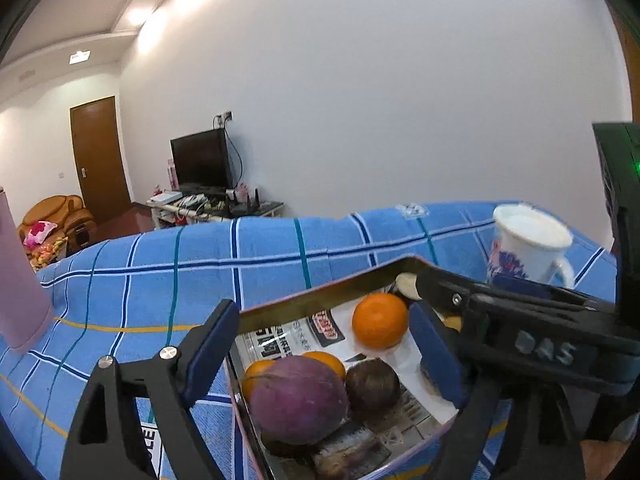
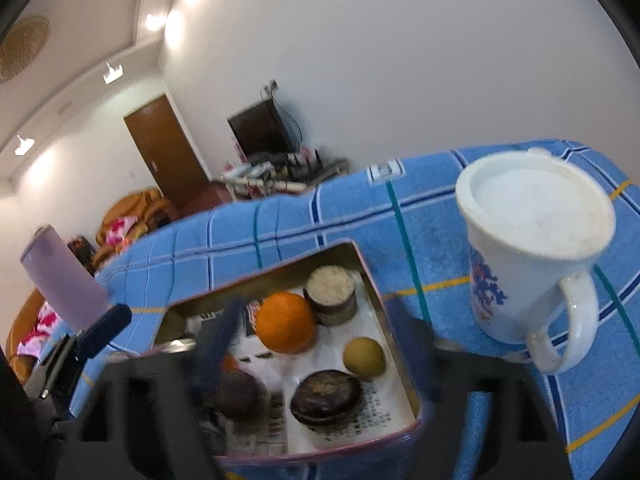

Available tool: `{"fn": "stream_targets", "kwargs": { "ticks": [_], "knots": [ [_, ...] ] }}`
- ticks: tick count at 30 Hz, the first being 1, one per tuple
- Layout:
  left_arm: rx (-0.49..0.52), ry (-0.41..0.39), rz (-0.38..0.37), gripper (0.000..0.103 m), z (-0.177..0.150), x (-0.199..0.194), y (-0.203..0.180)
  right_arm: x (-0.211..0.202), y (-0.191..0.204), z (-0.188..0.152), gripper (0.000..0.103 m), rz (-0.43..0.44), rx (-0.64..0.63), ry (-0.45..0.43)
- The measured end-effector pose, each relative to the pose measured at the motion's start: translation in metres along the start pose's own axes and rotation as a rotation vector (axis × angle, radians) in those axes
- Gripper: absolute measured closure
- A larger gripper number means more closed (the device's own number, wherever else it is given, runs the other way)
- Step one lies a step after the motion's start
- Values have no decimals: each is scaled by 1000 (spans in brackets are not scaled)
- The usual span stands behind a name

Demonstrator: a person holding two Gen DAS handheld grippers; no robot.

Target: Organize fruits

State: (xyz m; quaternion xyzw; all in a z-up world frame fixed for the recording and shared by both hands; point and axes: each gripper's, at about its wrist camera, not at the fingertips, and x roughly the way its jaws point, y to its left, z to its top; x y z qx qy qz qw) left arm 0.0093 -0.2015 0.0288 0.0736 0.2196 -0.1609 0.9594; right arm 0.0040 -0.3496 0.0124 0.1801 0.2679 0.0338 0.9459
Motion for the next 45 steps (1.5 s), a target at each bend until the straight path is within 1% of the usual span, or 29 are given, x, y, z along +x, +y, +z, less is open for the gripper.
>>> {"fn": "stream_targets", "kwargs": {
  "ticks": [1,2,5,8,9,12,13,14,16,21,26,30,32,38,42,45],
  "knots": [
    [2,-8,-1,15,0,-2,0,-8,3,-1,0,-20,-11,-44],
    [4,-12,-3,15,0,-4,0,-12,6,-1,0,-23,-22,-68],
    [-2,-19,-12,15,0,-9,1,-25,12,-3,0,-22,-45,-119],
    [-25,-36,-9,15,0,-13,5,-37,14,-6,0,-55,-47,-183],
    [-33,-48,2,15,0,-15,6,-42,16,-8,0,-68,-53,-213],
    [-58,-100,61,15,2,-22,13,-58,23,-12,0,-150,-102,-335],
    [-65,-115,73,12,2,-24,15,-62,25,-13,0,-161,-112,-360],
    [-71,-125,83,4,2,-25,16,-67,26,-14,0,-169,-116,-381],
    [-67,-141,114,3,1,-26,16,-75,26,-18,0,-194,-104,-416],
    [-12,-148,150,2,-4,-24,9,-86,28,-22,0,-246,-110,-447],
    [-25,-135,152,2,-8,-23,13,-88,37,-27,0,-282,-173,-451],
    [-30,-110,167,2,-13,-21,17,-95,46,-33,0,-296,-221,-480],
    [-29,-100,165,2,-14,-22,18,-99,49,-35,0,-300,-223,-482],
    [-32,-107,173,2,-19,-31,20,-113,50,-44,0,-317,-210,-495],
    [-23,-121,176,2,-23,-42,20,-121,54,-49,0,-324,-212,-494],
    [-18,-131,175,2,-27,-51,20,-130,57,-56,0,-338,-216,-516]
  ]
}}
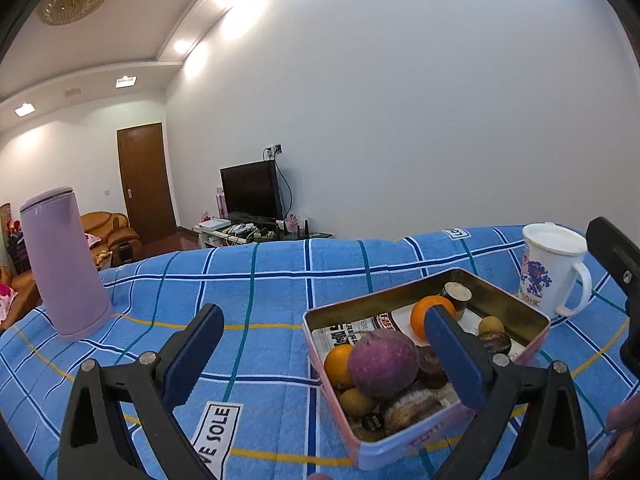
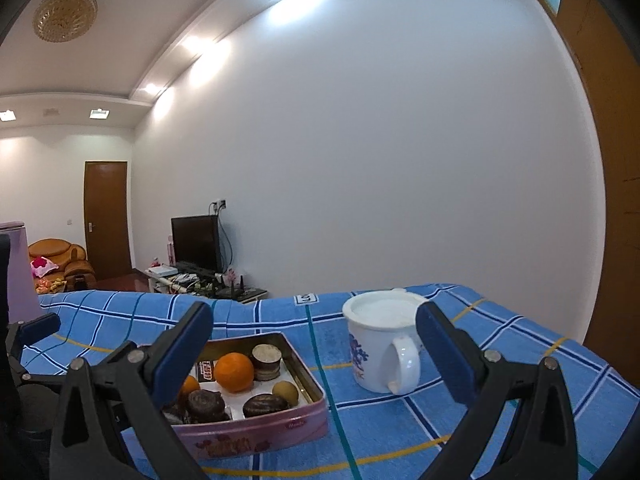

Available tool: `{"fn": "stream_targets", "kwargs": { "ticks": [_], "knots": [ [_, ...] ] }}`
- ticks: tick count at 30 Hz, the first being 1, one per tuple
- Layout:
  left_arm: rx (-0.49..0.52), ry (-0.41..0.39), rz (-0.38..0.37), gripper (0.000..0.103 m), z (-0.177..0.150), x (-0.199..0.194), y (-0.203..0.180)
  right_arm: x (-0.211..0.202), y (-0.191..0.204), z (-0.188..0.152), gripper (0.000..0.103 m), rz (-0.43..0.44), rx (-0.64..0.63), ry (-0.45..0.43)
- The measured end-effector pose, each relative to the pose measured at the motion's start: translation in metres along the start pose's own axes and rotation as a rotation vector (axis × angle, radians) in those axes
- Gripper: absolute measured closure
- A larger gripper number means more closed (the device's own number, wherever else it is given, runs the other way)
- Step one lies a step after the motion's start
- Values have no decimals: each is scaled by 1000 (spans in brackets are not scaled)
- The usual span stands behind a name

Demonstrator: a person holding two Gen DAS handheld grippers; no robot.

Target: Organize fruits

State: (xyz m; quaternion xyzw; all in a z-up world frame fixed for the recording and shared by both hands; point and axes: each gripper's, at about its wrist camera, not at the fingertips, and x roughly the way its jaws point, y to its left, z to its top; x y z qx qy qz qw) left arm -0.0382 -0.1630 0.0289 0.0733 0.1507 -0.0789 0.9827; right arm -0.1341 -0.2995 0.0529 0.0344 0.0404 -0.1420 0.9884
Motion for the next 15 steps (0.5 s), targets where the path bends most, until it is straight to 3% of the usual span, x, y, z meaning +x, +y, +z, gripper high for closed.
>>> {"fn": "stream_targets", "kwargs": {
  "ticks": [15],
  "knots": [
    [-5,-12,-33,2,-12,-40,13,-37,10,-3,0,-25,-30,-38]
  ]
}}
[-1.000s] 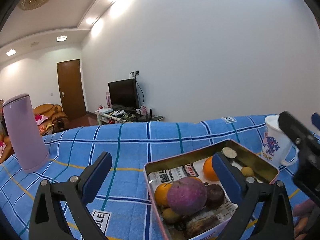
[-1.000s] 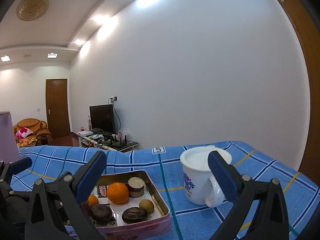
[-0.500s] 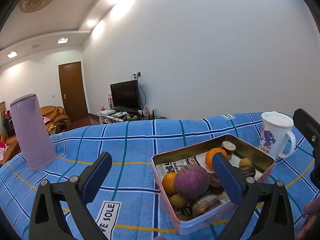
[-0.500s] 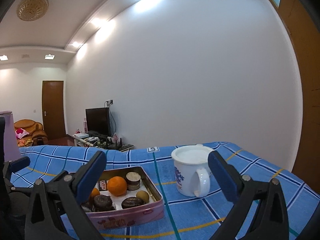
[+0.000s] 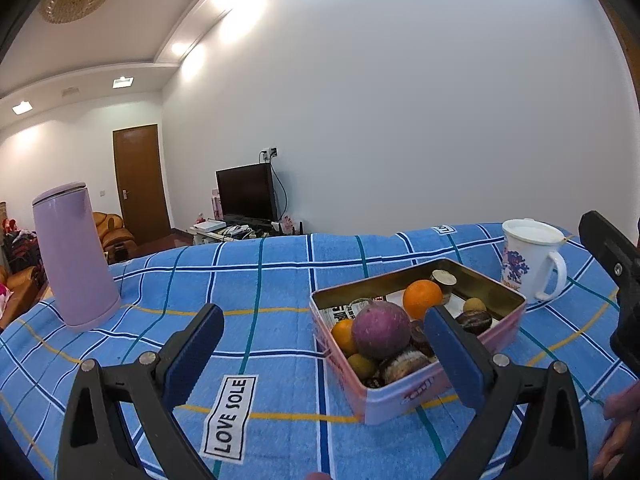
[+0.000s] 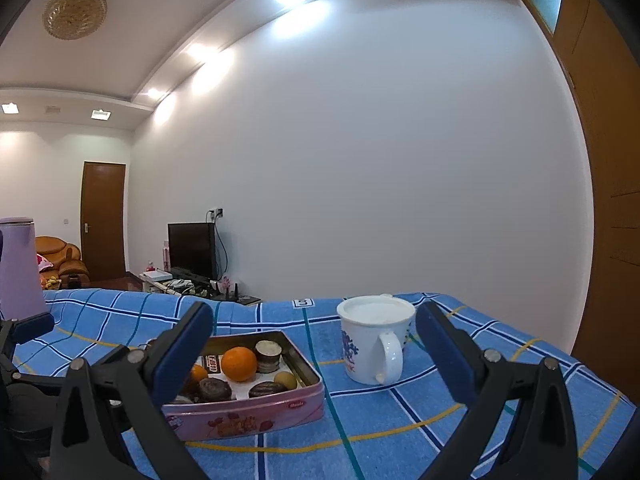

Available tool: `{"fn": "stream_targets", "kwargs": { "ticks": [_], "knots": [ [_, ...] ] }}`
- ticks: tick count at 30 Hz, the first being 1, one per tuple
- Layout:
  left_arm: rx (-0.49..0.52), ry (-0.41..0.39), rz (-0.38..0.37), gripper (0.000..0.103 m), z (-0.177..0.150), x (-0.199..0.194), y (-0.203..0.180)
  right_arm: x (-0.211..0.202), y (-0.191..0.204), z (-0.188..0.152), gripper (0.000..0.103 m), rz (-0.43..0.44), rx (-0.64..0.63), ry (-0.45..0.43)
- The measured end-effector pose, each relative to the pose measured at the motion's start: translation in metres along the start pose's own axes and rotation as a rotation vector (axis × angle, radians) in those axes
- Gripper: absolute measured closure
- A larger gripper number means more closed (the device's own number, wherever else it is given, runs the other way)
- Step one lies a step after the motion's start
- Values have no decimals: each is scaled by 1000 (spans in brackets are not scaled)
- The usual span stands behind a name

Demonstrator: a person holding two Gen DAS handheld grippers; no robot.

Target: Organize fruits

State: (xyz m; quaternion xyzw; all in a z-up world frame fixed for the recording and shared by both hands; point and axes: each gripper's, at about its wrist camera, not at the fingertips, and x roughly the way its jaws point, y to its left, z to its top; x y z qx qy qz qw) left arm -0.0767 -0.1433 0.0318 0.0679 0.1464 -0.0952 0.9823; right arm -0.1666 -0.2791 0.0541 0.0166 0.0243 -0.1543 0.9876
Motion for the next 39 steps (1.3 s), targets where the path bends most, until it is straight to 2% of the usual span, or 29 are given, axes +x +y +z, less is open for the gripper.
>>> {"fn": "stream_targets", "kwargs": {
  "ticks": [10,14,25,39],
  "knots": [
    [-5,-7,-19,2,-6,-17,10,-8,-7,-5,0,-16,112,44],
    [-4,-24,-19,2,-8,-25,14,-14,0,-5,0,-12,83,22],
    [-27,-5,-21,2,-9,-23,19,-27,19,-4,0,-5,-8,-44],
    [-20,-10,-21,2,-9,-24,18,-25,18,-5,0,-5,-1,-34]
  ]
}}
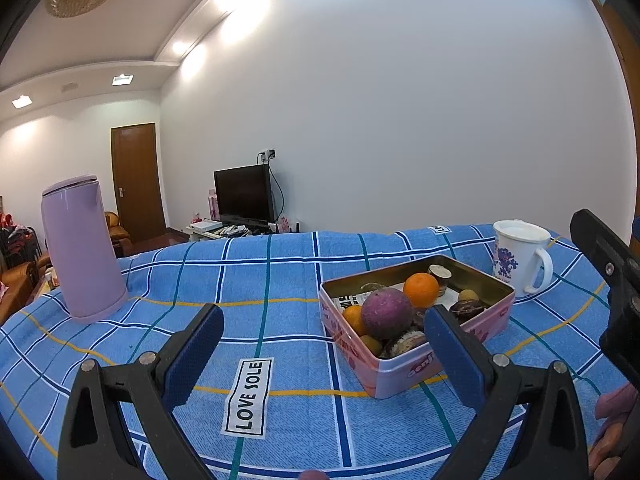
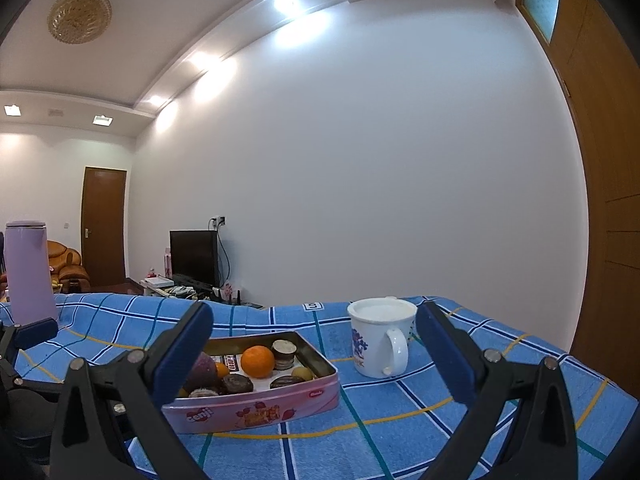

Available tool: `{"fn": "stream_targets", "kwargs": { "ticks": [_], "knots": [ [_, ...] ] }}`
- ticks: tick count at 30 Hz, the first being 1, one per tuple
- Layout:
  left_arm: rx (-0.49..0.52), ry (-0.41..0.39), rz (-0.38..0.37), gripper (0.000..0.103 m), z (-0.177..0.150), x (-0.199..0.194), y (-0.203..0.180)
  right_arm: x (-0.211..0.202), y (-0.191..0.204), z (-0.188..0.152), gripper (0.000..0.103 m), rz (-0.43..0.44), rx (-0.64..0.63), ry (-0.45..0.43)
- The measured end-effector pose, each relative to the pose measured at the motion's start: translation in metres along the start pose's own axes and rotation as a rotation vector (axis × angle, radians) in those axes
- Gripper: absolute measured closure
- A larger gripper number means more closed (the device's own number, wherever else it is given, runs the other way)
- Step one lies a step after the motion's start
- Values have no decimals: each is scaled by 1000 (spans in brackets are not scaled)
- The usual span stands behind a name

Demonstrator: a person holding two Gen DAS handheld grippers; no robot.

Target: Organize fruits

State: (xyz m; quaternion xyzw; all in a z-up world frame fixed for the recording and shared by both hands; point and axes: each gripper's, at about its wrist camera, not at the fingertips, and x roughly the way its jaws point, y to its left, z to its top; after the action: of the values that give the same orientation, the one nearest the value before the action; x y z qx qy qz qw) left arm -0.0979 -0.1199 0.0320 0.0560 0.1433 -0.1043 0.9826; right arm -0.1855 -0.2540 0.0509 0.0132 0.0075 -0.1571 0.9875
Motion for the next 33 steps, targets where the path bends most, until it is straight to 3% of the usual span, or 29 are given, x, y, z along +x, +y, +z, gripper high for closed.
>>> {"fn": "stream_targets", "kwargs": {
  "ticks": [33],
  "knots": [
    [11,14,2,2,0,0,-1,-2,0,1,0,-2,3,2]
  ]
}}
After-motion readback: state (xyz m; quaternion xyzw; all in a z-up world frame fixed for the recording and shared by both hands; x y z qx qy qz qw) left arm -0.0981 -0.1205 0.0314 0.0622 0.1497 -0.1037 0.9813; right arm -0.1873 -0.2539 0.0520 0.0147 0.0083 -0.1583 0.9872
